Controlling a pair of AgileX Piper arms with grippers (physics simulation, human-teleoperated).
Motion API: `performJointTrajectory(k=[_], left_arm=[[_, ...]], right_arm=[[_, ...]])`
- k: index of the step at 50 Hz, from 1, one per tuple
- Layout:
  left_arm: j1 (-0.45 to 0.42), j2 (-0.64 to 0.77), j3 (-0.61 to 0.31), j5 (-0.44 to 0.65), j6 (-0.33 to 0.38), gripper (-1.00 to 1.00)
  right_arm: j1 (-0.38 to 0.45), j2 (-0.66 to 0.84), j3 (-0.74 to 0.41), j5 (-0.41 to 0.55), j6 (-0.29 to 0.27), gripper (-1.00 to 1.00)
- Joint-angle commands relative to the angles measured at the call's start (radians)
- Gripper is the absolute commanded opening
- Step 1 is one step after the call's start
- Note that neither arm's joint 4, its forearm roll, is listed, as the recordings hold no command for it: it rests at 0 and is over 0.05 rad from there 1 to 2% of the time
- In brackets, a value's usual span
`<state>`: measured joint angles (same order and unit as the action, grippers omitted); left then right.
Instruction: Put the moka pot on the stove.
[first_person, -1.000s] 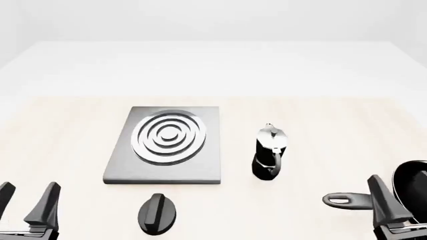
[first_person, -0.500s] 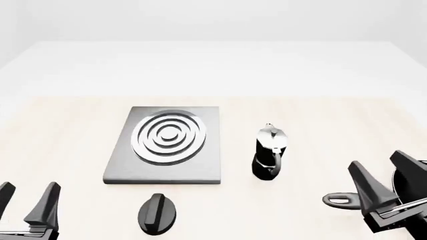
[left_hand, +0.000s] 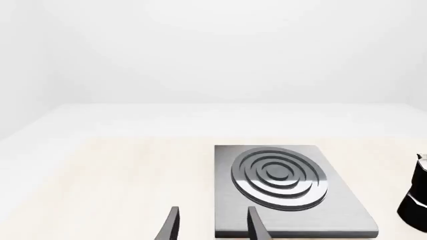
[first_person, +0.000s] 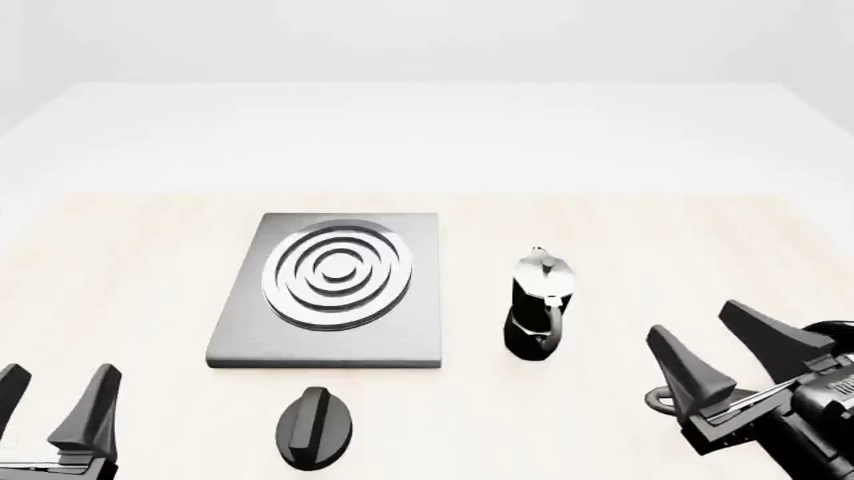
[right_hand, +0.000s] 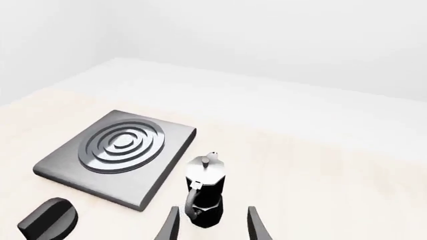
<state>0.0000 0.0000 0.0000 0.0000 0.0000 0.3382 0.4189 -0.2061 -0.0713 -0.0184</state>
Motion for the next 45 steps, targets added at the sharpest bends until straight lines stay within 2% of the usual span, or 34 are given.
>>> performJointTrajectory(k=[1, 21, 45], left_arm=[[0.000, 0.000, 0.000, 0.000, 0.000, 1.00], [0.000, 0.000, 0.000, 0.000, 0.000, 1.00], [0.000, 0.000, 0.000, 0.000, 0.000, 1.00]], right_arm=[[0.034, 0.088, 0.023, -0.078, 0.008, 1.00], [0.071, 0.264, 0.074, -0.269, 0.044, 1.00], [0.078, 0.558, 0.090, -0.553, 0.071, 1.00]])
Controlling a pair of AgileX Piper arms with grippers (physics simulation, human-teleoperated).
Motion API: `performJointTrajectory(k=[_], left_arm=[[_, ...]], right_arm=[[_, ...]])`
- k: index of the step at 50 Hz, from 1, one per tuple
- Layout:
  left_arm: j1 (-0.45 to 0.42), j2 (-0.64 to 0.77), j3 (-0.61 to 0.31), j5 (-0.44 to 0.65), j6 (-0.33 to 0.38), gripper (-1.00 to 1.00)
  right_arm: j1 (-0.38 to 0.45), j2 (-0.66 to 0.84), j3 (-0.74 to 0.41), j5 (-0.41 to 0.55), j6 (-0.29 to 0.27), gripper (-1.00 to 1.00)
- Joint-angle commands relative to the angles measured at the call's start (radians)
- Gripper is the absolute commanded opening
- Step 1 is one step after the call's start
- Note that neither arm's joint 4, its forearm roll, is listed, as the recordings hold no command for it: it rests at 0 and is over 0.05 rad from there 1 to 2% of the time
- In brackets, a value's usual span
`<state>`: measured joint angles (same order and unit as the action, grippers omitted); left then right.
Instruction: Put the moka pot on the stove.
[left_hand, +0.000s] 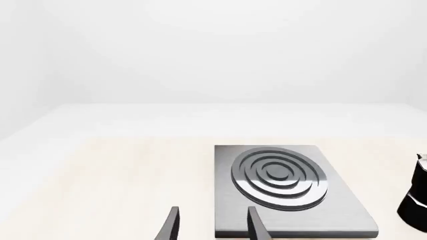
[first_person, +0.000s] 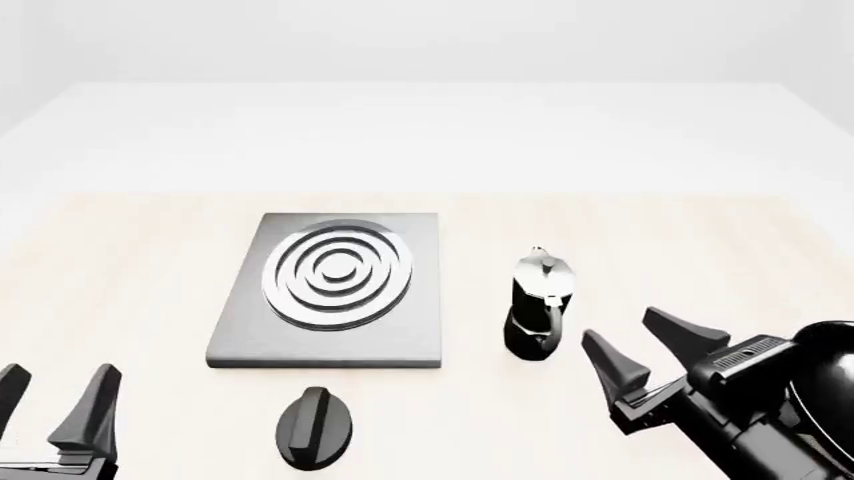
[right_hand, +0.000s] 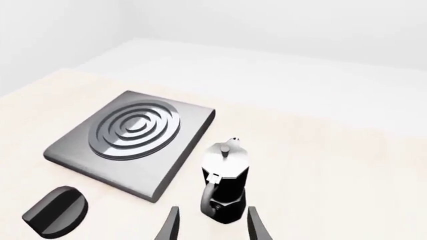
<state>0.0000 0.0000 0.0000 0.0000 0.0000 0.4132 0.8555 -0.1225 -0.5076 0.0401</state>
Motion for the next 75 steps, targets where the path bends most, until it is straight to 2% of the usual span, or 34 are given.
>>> performJointTrajectory(k=[1, 18, 29, 75], left_arm=[[0.000, 0.000, 0.000, 0.000, 0.000, 1.00], [0.000, 0.000, 0.000, 0.000, 0.000, 1.00], [0.000, 0.000, 0.000, 0.000, 0.000, 1.00], [0.000, 0.000, 0.000, 0.000, 0.000, 1.00]], right_arm=[[0.003, 0.130, 0.005, -0.123, 0.013, 1.00], [0.008, 0.247, -0.006, -0.231, 0.028, 1.00], [0.003, 0.359, -0.003, -0.336, 0.040, 1.00], [0.019, 0.608, -0.023, -0.510, 0.076, 1.00]])
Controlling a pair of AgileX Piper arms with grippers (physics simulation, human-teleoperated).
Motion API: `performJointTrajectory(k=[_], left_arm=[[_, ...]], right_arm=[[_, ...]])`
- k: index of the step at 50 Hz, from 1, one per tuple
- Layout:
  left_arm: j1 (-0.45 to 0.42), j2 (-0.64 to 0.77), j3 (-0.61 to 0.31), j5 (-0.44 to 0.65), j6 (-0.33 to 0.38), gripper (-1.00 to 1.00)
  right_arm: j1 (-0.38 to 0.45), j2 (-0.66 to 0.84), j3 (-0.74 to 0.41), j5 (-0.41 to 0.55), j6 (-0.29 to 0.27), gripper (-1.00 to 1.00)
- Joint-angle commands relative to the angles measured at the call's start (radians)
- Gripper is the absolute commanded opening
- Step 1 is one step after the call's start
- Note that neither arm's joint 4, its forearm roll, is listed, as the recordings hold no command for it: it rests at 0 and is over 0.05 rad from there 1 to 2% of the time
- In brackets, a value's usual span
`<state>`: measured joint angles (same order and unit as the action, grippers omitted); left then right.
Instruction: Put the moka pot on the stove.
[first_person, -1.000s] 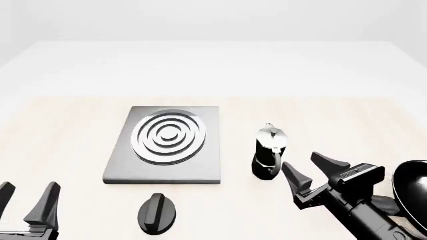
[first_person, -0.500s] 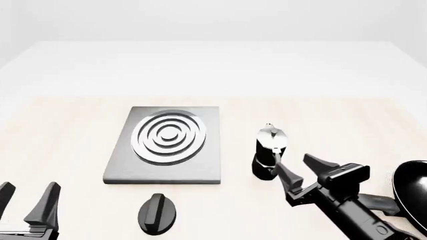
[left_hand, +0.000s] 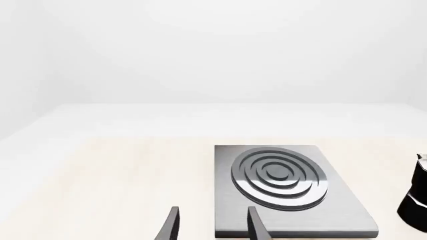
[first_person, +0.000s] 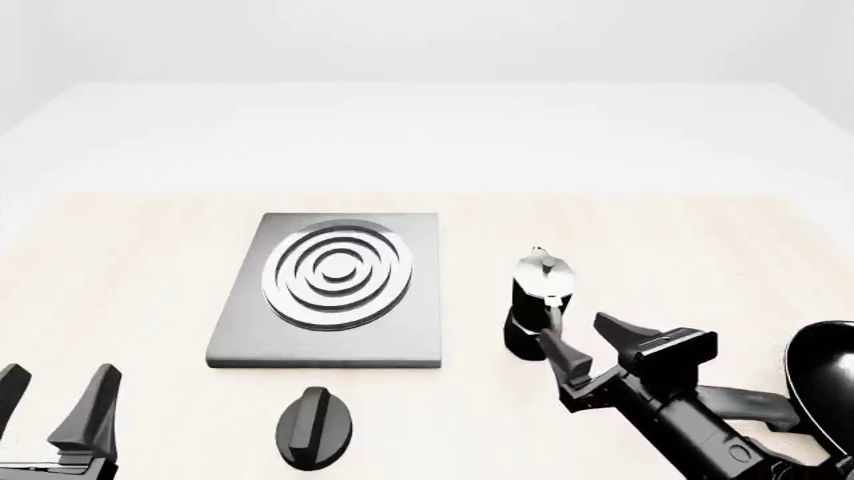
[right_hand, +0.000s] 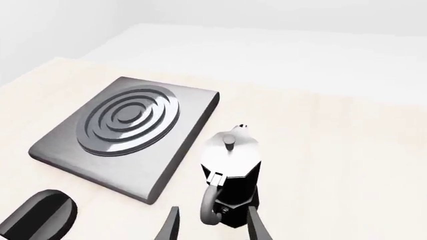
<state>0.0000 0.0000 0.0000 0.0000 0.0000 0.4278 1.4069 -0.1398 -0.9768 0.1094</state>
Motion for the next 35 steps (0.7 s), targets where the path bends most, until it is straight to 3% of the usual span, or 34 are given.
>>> performJointTrajectory(k=[1, 35], left_arm=[[0.000, 0.000, 0.000, 0.000, 0.000, 1.00], [0.000, 0.000, 0.000, 0.000, 0.000, 1.00]], right_arm=[[0.005, 0.060, -0.005, -0.044, 0.008, 1.00], [0.006, 0.187, -0.008, -0.150, 0.028, 1.00]])
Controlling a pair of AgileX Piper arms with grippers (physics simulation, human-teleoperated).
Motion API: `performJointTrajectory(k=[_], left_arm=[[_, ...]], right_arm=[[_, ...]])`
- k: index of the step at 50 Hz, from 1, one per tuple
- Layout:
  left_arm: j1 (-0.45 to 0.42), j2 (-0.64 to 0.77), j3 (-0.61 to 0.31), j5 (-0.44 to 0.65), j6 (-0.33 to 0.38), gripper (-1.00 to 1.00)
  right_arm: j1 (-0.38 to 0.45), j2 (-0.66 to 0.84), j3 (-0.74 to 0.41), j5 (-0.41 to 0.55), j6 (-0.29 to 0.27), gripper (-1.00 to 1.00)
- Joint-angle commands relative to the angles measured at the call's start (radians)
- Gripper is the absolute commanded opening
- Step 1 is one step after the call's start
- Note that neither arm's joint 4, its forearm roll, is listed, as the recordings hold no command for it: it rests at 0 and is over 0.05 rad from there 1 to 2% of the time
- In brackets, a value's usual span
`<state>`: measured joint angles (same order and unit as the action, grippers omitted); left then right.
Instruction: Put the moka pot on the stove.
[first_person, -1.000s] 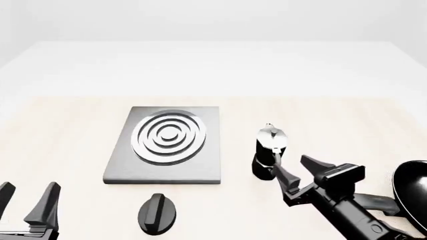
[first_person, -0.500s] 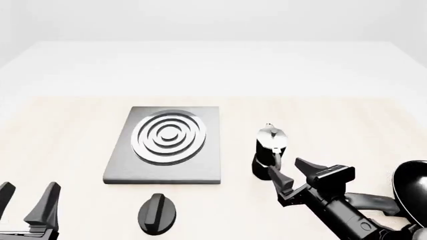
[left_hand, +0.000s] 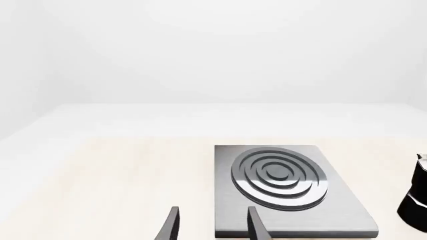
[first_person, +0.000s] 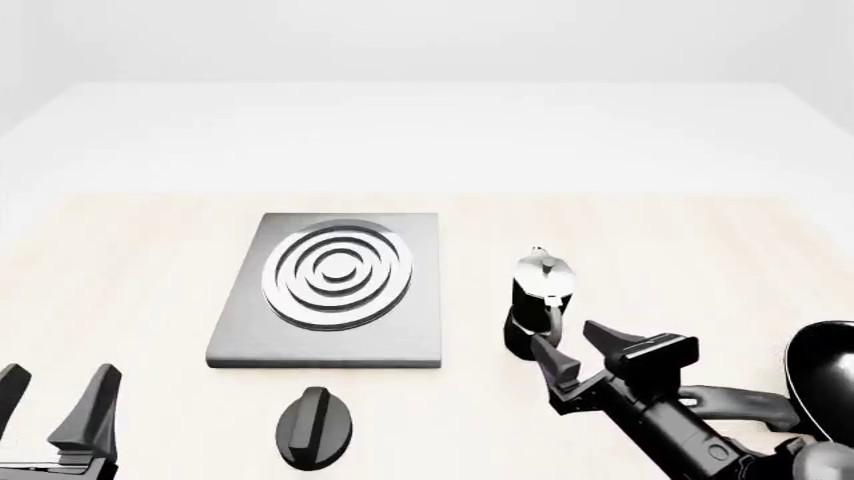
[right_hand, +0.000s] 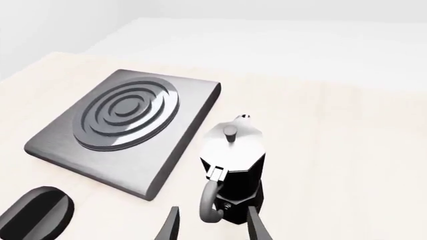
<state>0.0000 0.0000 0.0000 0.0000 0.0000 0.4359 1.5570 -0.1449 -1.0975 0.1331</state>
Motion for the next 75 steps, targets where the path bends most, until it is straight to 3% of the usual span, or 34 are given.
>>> performJointTrajectory(k=[1, 48, 49, 69, 75], left_arm=[[0.000, 0.000, 0.000, 0.000, 0.000, 1.00], [0.000, 0.000, 0.000, 0.000, 0.000, 1.00], [0.000, 0.000, 0.000, 0.000, 0.000, 1.00], [0.000, 0.000, 0.000, 0.000, 0.000, 1.00], [0.000, 0.000, 0.000, 0.000, 0.000, 1.00]], right_arm=[[-0.003, 0.040, -0.003, -0.031, 0.005, 1.00], [0.012, 0.130, -0.046, -0.070, 0.026, 1.00], [0.003, 0.104, -0.029, -0.071, 0.013, -1.00], [0.003, 0.086, -0.021, -0.068, 0.014, -1.00], [0.021, 0.024, -0.030, -0.006, 0.003, -1.00]])
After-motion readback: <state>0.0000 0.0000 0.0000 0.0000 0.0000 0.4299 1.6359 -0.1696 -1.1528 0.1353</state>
